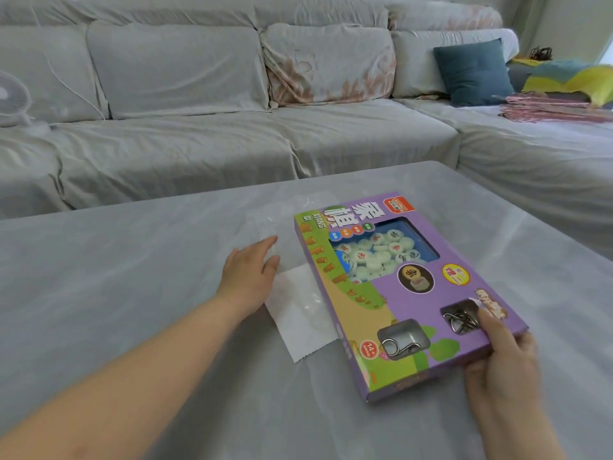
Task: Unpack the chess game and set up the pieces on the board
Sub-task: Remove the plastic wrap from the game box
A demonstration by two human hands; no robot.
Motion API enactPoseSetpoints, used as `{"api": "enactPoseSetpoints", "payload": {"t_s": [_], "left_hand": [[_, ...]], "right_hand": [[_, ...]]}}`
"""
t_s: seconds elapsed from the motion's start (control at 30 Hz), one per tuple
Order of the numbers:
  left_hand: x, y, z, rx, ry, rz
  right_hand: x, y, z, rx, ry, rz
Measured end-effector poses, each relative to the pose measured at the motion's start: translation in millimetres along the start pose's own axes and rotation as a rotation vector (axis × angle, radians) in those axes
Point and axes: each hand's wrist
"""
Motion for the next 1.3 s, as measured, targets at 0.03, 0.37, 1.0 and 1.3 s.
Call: {"api": "enactPoseSetpoints", "payload": {"t_s": [0.03,0.37,1.0,1.3], "left_hand": [[-10,-8,1,-0.034,-0.163,0.011],[-88,-119,-66,-0.545,-1.117,0.069],[-98,-195,-114,-0.638,-0.200,0.353],[-48,-218,-77,0.328,0.238,0.047]], "right_hand": [[4,-7,-1,0.015,-0.002,-0.026],[51,-83,36,0.422,-0.142,-0.384],[73,-149,67,0.629,-0.479,-0.415],[63,-147,68,0.754,-0.310,-0.323]]}}
Point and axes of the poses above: each hand's wrist, its own y-axis towards the middle knuckle, its own x-axis out of the palm, z = x × y, and after that the axes turned 6 degrees about y, right-handed
